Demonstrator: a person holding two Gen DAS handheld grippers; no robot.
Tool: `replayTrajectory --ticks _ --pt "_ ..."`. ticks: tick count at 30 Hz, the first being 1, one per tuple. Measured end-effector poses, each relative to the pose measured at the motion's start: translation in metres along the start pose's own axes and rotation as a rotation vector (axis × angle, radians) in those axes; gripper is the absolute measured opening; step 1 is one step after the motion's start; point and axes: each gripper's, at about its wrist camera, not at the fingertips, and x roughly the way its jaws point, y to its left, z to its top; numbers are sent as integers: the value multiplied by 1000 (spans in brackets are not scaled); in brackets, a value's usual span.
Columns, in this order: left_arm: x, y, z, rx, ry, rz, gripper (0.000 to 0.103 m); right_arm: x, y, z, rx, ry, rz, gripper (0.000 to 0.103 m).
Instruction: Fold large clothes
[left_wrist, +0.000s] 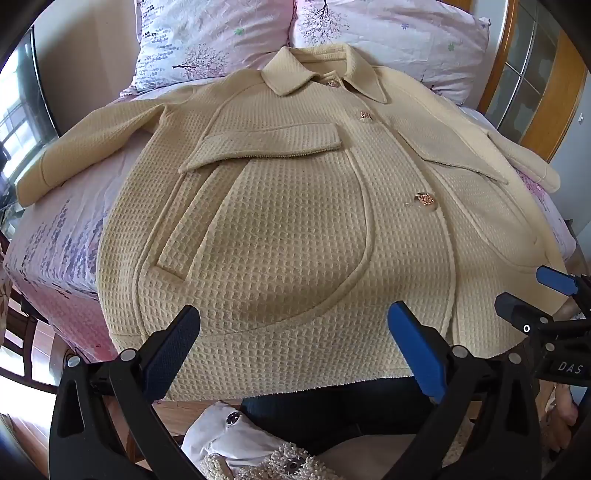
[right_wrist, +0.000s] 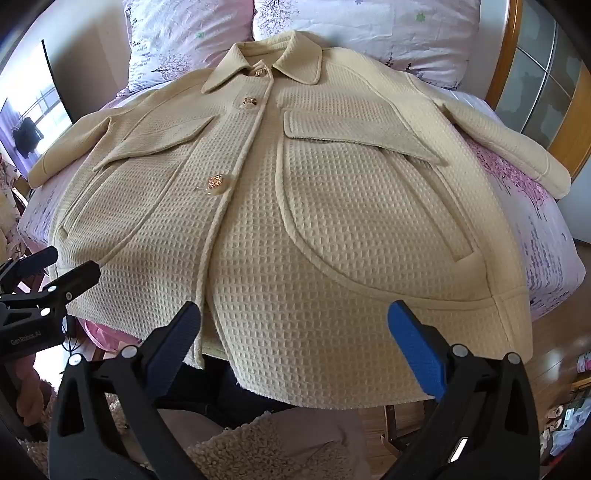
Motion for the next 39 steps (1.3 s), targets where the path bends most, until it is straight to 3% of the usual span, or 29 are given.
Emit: replayTrajectory --ticks 39 --pt "0 0 0 -2 0 -5 102 0 -3 2 13 0 5 101"
